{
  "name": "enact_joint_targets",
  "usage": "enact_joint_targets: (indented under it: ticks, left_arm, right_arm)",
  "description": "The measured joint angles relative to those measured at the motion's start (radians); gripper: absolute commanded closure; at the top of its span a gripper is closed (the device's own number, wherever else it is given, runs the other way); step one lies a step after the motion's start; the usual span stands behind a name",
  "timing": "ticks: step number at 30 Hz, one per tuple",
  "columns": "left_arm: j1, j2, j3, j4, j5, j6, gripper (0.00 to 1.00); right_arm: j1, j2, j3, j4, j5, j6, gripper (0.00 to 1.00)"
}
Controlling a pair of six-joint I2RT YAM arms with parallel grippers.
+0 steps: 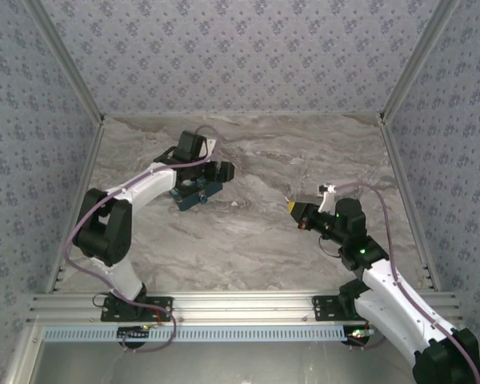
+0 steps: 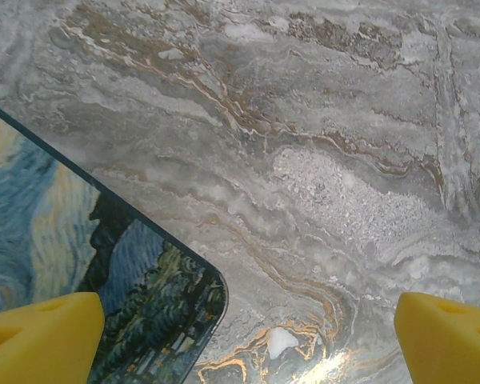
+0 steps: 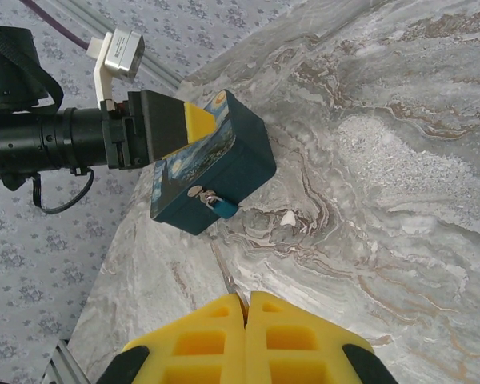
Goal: Unlock a padlock with a key
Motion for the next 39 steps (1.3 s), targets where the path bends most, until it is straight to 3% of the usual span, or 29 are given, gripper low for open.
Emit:
enact_joint_targets:
  ticks: [24,39]
  left_arm:
    - [-0.055,0.031,-0.001,-0.004,0.005,0.029,0.12]
    - [-0.187,-0.022,-0.069,0.028,0.003,0.008,0.12]
  right_arm:
    - [-0.021,-0.018,-0.001,-0.033,0.015,-0.001,1.00]
    - [-0.206,-0.108,-0.004,-0.157,-0.030,-0.012,1.00]
